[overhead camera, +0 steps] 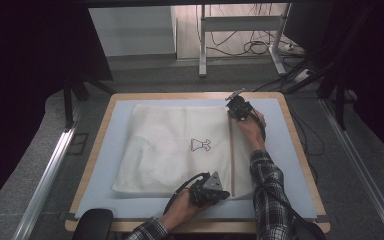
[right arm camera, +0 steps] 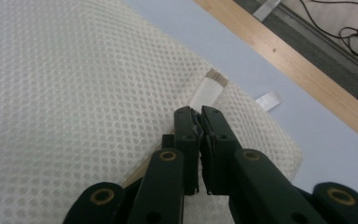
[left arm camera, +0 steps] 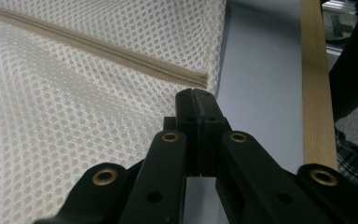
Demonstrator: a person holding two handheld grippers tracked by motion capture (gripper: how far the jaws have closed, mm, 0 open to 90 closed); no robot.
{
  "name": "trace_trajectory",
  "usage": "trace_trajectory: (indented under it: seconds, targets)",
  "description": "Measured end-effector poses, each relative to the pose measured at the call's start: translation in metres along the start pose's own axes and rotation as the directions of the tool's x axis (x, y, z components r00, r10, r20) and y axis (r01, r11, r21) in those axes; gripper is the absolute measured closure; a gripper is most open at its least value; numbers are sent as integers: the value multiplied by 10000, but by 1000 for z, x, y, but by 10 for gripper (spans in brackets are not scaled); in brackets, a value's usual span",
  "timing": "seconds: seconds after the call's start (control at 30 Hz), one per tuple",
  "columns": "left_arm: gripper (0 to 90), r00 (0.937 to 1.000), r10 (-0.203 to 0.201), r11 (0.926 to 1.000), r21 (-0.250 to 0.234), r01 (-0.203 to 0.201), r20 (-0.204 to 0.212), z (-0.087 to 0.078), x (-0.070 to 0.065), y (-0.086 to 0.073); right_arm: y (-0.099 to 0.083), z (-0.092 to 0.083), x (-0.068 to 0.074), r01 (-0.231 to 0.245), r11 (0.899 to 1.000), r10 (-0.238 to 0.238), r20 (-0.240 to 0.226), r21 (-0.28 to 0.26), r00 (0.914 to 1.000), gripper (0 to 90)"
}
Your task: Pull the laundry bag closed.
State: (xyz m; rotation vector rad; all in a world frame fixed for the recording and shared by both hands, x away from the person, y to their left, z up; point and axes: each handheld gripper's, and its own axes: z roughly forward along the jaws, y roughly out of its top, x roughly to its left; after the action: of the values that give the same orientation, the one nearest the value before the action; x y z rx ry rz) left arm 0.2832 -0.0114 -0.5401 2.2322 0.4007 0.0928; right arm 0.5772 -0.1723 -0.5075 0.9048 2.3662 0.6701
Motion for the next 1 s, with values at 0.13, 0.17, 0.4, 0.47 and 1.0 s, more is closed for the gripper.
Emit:
trace_trajectory:
  seconds: [0.13,0.17,0.4,0.47,1.0]
  targets:
    - [900,10000,-9,10000,17,9,14,0,0,0,2,3,-1,64,10000,-64,65,36,10000,850]
    - [900,10000,-10,10000,16,10,13,0,0,0,3,3,-1,65,10000,-66,90,26,9999,850]
    - [900,10000,6,10000,4,-6,1,0,0,0,5,6,-2,54,10000,-55,151,78,9999,849]
    - [900,10000,12,10000,7,-12,-1,0,0,0,6,7,-3,23,9999,-24,120,115,9999,847]
    - [900,10000,-61,10000,36,60,78,0,2,0,8,11,-5,-557,9981,553,164,247,9983,830]
